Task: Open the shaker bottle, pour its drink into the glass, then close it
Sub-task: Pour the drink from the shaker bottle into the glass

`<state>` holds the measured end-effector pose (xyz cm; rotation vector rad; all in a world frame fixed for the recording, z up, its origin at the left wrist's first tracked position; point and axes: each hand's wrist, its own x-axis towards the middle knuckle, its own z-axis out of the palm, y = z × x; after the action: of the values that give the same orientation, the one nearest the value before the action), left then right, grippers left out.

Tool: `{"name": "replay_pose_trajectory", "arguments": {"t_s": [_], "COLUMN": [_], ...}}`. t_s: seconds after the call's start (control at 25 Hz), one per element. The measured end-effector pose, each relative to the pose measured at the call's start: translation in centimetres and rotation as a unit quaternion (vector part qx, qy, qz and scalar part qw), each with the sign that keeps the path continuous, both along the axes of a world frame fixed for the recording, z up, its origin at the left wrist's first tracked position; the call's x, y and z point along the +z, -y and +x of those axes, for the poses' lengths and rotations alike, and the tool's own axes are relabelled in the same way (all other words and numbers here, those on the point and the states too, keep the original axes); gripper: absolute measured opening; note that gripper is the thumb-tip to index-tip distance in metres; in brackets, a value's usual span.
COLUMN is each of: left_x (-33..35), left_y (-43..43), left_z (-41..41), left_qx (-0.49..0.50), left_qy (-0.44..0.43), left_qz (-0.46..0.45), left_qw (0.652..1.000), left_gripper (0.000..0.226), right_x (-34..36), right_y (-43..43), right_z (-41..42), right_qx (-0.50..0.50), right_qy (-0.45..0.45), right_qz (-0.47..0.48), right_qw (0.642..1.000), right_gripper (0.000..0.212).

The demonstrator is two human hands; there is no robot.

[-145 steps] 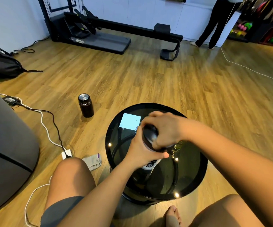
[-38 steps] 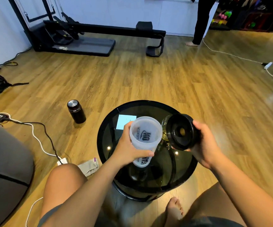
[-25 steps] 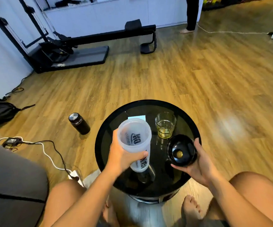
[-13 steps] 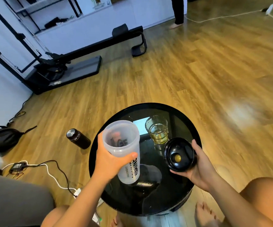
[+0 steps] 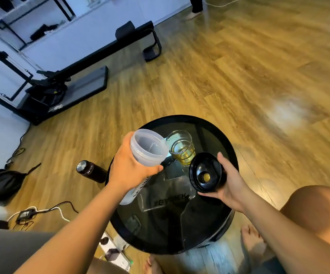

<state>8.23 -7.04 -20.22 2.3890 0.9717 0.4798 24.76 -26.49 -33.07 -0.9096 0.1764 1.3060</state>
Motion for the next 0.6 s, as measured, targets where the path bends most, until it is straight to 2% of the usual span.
{"name": "replay_pose_trajectory", "arguments": {"t_s": [0.24, 0.6], "left_x": [1.1, 1.8], "left_y": [-0.4, -0.4], "left_z": [1.7, 2.9], "left_qx": [-0.032, -0.019], "left_qy": [-0.061, -0.155], "left_qz": [0.04, 0.097], "left_qw": [0.997, 0.983], "left_gripper": [0.089, 0.099], "right_x": [0.1, 0.0], "right_y": [0.1, 0.1], "right_z": [0.1, 0.1], "right_qx": [0.005, 0.015], "right_qy": [0.003, 0.011], "right_qz": [0.001, -0.005], "right_qw": [1.0, 1.0], "right_gripper": [0.075, 0.075]}}
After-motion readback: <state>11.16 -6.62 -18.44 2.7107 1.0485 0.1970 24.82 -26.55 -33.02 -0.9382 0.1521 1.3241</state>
